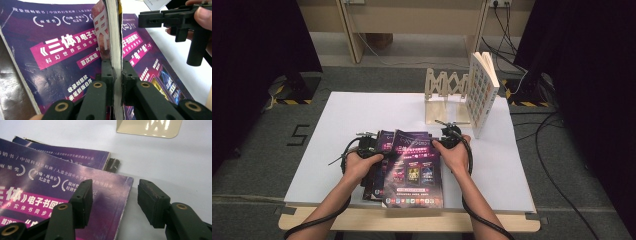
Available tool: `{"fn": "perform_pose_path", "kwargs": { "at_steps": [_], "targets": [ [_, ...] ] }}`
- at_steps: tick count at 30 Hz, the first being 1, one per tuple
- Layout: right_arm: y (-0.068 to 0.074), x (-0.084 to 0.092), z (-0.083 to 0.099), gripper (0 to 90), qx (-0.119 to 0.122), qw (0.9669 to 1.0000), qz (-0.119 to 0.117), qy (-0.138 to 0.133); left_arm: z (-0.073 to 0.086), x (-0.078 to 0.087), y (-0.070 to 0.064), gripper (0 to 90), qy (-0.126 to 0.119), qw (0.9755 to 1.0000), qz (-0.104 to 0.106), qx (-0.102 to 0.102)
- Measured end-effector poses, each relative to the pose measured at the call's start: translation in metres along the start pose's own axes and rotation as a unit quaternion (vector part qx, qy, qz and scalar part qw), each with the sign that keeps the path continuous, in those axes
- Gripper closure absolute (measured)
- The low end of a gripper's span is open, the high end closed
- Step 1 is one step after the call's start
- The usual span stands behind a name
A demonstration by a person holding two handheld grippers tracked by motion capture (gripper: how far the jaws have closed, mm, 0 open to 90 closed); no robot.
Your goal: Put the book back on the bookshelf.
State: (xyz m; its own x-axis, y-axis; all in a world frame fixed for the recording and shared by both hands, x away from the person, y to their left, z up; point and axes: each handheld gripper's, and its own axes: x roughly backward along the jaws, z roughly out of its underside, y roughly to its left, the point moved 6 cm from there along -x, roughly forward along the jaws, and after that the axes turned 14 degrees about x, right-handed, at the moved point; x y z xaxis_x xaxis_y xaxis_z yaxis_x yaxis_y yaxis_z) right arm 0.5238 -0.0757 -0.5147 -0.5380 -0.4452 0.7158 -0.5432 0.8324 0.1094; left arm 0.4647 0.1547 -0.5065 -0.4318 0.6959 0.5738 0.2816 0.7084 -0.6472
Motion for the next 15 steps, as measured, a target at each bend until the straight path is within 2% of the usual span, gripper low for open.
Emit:
{"fn": "perform_pose_path", "kwargs": {
  "at_steps": [7,15],
  "targets": [
    [-0.001,-0.007,-0.005,46.4,-0.008,0.9998,-0.016,0.01,-0.003,0.004,0.006,83.0,0.006,0.9999,-0.005,0.009],
    [0.001,-0.015,-0.008,45.2,-0.021,0.9992,-0.032,0.013,-0.005,0.003,0.01,81.9,0.01,0.9999,-0.012,0.006]
  ]
}}
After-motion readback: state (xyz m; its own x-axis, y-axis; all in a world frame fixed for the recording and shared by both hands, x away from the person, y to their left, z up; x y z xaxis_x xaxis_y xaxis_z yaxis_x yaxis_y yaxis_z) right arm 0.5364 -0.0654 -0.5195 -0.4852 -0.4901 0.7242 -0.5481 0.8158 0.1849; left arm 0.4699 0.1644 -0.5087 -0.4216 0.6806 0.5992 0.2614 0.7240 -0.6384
